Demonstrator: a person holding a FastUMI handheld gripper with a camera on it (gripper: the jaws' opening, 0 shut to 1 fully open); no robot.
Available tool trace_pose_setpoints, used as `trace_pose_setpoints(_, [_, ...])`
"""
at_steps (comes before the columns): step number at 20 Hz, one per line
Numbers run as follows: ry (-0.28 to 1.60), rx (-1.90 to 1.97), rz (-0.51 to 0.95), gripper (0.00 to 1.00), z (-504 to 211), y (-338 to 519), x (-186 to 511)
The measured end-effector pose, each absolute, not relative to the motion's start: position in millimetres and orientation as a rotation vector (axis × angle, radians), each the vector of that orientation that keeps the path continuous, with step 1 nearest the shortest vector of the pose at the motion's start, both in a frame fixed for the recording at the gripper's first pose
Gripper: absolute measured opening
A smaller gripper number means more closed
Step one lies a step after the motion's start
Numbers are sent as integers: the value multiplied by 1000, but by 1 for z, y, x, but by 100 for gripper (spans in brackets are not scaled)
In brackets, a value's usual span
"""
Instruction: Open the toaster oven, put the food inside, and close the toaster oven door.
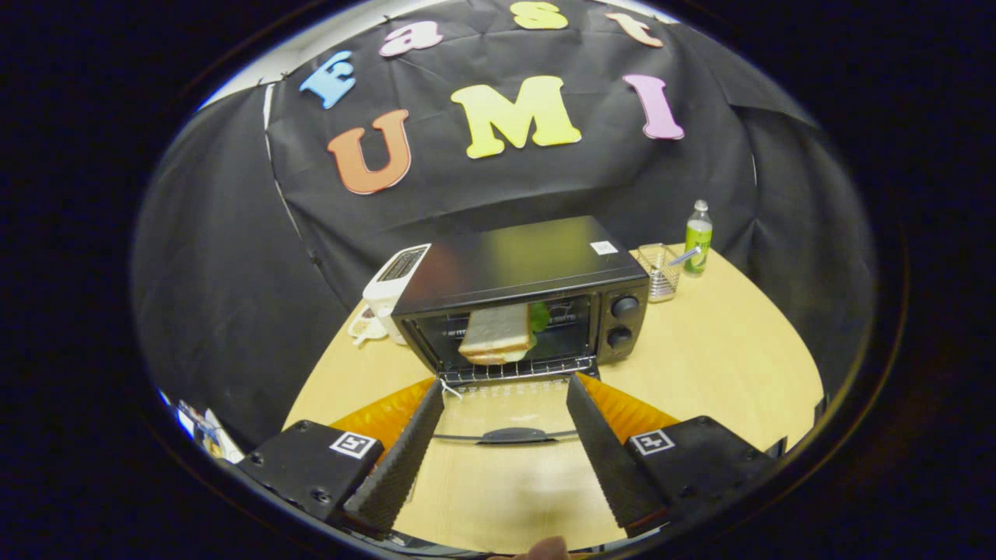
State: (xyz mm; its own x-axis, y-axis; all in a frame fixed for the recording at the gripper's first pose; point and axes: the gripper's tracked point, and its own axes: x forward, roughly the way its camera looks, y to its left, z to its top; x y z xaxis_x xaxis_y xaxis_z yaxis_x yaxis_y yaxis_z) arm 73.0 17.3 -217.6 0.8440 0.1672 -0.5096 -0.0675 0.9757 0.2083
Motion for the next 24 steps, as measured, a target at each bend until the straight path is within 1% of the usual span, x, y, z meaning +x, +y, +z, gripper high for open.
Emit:
trace_pose_setpoints(3, [576,155,129,100,-241,19,53])
trace_pose_setpoints(7, [649,126,132,100,-289,25,34])
trace_pose_setpoints(12, [759,104,96,100,-371,26,39])
trace_pose_setpoints(16, [806,97,78,100,-419,31,47])
trace_pose_setpoints(20, [813,74,65,100,-447,37,64])
trace_pose_setpoints(24, [811,70,25,100,-449,34,86])
